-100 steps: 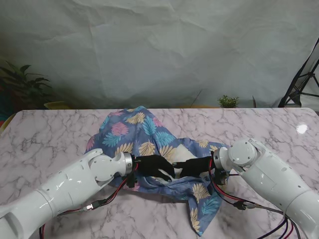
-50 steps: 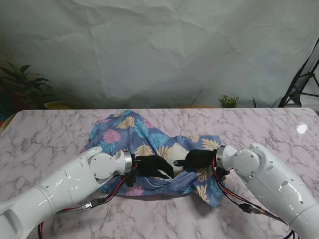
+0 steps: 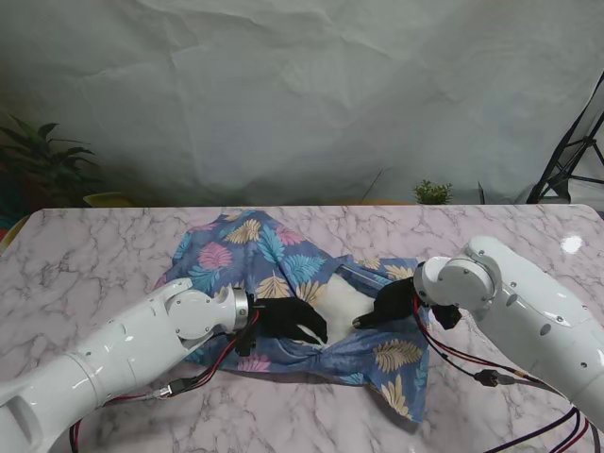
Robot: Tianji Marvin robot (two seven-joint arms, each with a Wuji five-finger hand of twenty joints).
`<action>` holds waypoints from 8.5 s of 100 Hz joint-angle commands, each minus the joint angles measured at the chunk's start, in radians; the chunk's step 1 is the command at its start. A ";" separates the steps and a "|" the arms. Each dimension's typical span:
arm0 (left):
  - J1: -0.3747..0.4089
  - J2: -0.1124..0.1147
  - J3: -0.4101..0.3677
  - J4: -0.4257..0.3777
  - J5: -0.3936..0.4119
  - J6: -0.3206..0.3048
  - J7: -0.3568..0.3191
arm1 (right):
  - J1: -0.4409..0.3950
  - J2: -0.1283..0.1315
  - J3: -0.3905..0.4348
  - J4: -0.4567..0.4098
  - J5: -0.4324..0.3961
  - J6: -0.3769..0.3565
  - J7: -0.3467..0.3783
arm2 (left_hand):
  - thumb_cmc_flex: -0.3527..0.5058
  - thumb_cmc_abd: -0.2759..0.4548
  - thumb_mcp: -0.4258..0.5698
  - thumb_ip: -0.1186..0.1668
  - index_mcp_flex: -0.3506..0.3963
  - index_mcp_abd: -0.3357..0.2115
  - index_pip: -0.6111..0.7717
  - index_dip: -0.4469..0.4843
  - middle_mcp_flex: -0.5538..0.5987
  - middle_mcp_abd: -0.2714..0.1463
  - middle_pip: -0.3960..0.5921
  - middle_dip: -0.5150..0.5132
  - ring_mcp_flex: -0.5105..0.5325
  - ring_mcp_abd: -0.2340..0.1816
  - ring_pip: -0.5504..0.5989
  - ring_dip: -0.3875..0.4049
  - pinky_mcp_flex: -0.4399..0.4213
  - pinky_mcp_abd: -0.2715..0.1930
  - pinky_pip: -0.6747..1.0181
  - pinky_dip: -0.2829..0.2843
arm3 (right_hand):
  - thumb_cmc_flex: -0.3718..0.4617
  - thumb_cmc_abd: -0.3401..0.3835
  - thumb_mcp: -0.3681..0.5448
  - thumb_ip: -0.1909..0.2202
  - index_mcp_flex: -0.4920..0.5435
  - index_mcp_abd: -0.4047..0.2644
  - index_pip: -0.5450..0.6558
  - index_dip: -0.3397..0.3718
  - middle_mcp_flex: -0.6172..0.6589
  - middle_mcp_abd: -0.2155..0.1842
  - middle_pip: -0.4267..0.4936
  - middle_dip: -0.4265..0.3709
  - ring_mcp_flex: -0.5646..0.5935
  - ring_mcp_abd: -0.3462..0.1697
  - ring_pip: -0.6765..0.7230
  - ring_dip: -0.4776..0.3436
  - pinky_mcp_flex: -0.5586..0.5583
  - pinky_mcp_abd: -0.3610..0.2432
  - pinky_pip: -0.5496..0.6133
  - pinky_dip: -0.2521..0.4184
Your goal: Put a pillowcase on a pillow
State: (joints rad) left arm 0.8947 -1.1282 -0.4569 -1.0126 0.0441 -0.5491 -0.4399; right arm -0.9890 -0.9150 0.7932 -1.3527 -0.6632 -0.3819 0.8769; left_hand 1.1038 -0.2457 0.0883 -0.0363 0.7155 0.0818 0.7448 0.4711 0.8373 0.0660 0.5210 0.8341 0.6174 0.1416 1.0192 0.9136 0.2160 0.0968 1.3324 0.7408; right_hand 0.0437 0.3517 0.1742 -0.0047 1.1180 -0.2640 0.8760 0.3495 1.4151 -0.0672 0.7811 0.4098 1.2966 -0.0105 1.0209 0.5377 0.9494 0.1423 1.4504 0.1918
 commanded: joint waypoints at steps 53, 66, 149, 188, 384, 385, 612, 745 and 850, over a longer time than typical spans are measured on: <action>0.025 0.008 0.031 0.046 -0.004 0.025 -0.053 | -0.211 -0.035 0.281 -0.182 -0.381 -0.096 -0.249 | 0.043 -0.033 0.045 0.004 0.082 -0.035 0.074 0.029 0.063 0.051 0.045 0.006 0.099 0.015 0.082 -0.006 0.014 0.020 -0.045 -0.024 | -0.100 0.062 -0.048 0.007 -0.426 -0.041 -0.090 -0.033 -0.407 -0.033 -0.169 -0.086 -0.075 -0.038 -0.425 -0.069 0.196 -0.336 0.277 0.184; 0.026 0.004 0.031 0.047 0.005 0.030 -0.041 | -0.232 -0.059 0.303 -0.161 -0.367 -0.142 -0.440 | 0.039 -0.023 0.037 -0.001 0.076 -0.032 0.068 0.028 0.056 0.052 0.046 0.002 0.098 0.017 0.082 -0.009 0.013 0.021 -0.046 -0.026 | -0.027 0.028 -0.031 0.005 0.135 -0.064 0.194 0.042 0.038 0.001 0.244 0.122 0.024 -0.101 0.434 0.267 0.286 -0.594 0.589 0.431; 0.145 0.005 -0.164 -0.059 0.185 0.099 0.154 | -0.216 -0.196 0.100 0.063 0.247 0.093 -0.745 | -0.007 0.153 -0.092 0.020 -0.130 0.105 -0.290 0.058 -0.396 0.138 -0.160 -0.374 -0.287 0.079 -0.430 -0.232 -0.239 0.044 -0.445 -0.141 | 0.079 -0.016 -0.033 0.007 0.154 -0.006 0.185 0.198 0.042 0.021 0.356 0.204 0.024 -0.098 0.541 0.314 0.274 -0.438 0.591 0.445; 0.286 0.027 -0.381 -0.246 0.285 0.141 0.234 | -0.266 -0.209 0.166 0.034 0.213 0.157 -0.827 | -0.183 0.232 -0.114 0.018 -0.259 0.120 -0.475 -0.011 -0.591 0.143 -0.277 -0.411 -0.454 0.095 -0.638 -0.325 -0.281 0.052 -0.612 -0.150 | 0.105 -0.043 -0.020 0.017 0.198 -0.007 0.332 0.260 0.041 0.029 0.540 0.282 0.023 -0.140 0.693 0.392 0.309 -0.522 0.644 0.631; 0.070 0.047 -0.059 -0.126 0.298 -0.004 0.122 | -0.244 -0.194 0.150 -0.110 0.355 0.233 -0.666 | 0.090 0.044 0.569 -0.028 -0.186 0.079 -0.544 -0.219 -0.629 -0.090 -0.292 -0.609 -0.518 -0.050 -0.707 -0.456 -0.249 -0.123 -0.694 -0.218 | 0.105 -0.053 0.014 0.008 0.203 0.010 0.382 0.255 0.039 0.049 0.593 0.300 0.024 -0.144 0.726 0.421 0.314 -0.527 0.644 0.706; 0.074 0.048 -0.063 -0.129 0.300 -0.006 0.123 | -0.239 -0.194 0.147 -0.105 0.354 0.238 -0.665 | 0.090 0.044 0.570 -0.028 -0.185 0.076 -0.541 -0.218 -0.627 -0.090 -0.287 -0.608 -0.517 -0.049 -0.704 -0.456 -0.249 -0.122 -0.691 -0.217 | 0.105 -0.052 0.014 0.008 0.202 0.010 0.375 0.252 0.040 0.050 0.587 0.298 0.024 -0.142 0.722 0.418 0.313 -0.522 0.644 0.699; 0.337 0.103 -0.511 -0.433 0.490 0.140 0.072 | -0.316 -0.141 0.187 -0.105 -0.180 0.190 -0.771 | -0.016 0.076 0.101 0.001 -0.081 0.056 -0.432 -0.072 -0.421 0.068 -0.285 -0.550 -0.366 0.038 -0.653 -0.441 -0.216 -0.012 -0.535 -0.215 | 0.308 -0.268 0.116 -0.009 -0.963 0.155 -0.284 -0.193 -1.219 -0.052 -0.253 -0.132 -1.072 -0.195 -0.797 -0.344 -0.993 -0.308 -0.713 -0.053; 0.195 0.122 -0.375 -0.305 0.927 -0.050 0.273 | -0.203 -0.159 0.028 0.034 -0.058 0.212 -0.758 | 0.099 -0.034 0.008 -0.003 -0.253 -0.064 0.294 0.194 -0.711 0.164 -0.286 -0.055 -0.340 -0.041 -0.127 -0.069 -0.015 -0.168 -0.007 -0.048 | 0.305 -0.261 0.113 -0.010 -0.956 0.156 -0.274 -0.206 -1.205 -0.049 -0.243 -0.130 -1.065 -0.197 -0.801 -0.347 -0.993 -0.305 -0.716 -0.062; 0.318 0.026 -0.429 -0.289 0.702 -0.052 0.550 | -0.117 -0.186 -0.087 0.136 0.045 0.230 -0.757 | -0.058 -0.194 0.438 -0.079 -0.283 0.191 0.508 0.378 -0.303 0.130 0.089 -0.287 0.039 0.011 -0.215 -0.232 0.278 -0.112 0.030 -0.162 | 0.312 -0.256 0.107 -0.009 -0.965 0.162 -0.272 -0.209 -1.209 -0.041 -0.240 -0.129 -1.058 -0.192 -0.806 -0.349 -0.993 -0.308 -0.704 -0.058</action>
State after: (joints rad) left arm 1.2146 -1.0897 -0.9075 -1.3165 0.7511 -0.5948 0.1287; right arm -1.1069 -1.0907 0.7195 -1.2365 -0.6232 -0.1587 0.1113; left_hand 1.0174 -0.4131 0.5133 -0.0930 0.4216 0.2422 1.2283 0.8242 0.5226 0.1937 0.5859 0.5445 0.6224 0.1409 0.7952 0.6914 0.4720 0.0304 1.3301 0.5952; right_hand 0.3866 0.0724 0.2955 -0.0089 0.1893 -0.0746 0.6098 0.1624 0.2141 -0.1008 0.5432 0.2887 0.2392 -0.1820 0.2498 0.2016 -0.0518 -0.1639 0.7288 0.1245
